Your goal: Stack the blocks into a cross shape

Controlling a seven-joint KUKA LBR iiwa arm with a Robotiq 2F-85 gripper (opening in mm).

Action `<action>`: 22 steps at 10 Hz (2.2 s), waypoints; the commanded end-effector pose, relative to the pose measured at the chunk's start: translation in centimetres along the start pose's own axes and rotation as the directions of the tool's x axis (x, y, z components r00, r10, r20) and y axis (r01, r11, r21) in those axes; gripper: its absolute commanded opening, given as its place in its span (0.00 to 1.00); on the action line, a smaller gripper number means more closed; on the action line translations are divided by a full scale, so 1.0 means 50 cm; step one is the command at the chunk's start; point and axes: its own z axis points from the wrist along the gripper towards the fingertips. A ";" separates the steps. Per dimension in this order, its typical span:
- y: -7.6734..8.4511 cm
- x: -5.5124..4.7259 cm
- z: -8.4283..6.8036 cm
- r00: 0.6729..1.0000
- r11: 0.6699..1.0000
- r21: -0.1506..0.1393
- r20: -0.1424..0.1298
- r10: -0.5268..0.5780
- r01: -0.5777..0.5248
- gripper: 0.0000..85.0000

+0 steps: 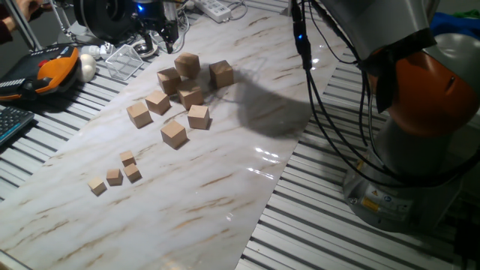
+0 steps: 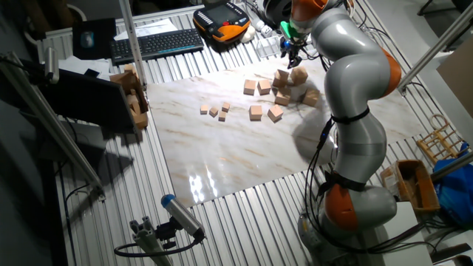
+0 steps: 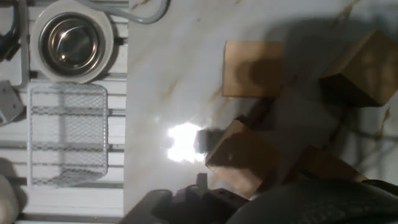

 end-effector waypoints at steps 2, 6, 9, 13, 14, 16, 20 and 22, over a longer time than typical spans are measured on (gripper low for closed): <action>0.000 0.000 0.000 1.000 1.000 -0.002 -0.009 -0.018 0.018 0.80; 0.000 0.000 0.000 0.998 0.996 -0.059 -0.022 -0.062 0.061 0.00; 0.000 0.000 0.000 1.000 1.000 0.030 -0.031 0.005 -0.004 0.00; 0.000 0.000 0.000 1.000 0.999 0.045 -0.011 0.012 -0.012 0.00; 0.003 0.000 0.004 1.000 0.999 0.045 -0.006 0.015 -0.015 0.00; 0.015 -0.006 0.031 1.000 0.999 0.050 0.003 0.020 -0.020 0.00; 0.014 -0.017 0.067 0.992 0.992 0.002 0.010 0.128 -0.128 0.60; 0.010 -0.014 0.070 0.986 0.986 -0.022 -0.004 0.168 -0.168 0.80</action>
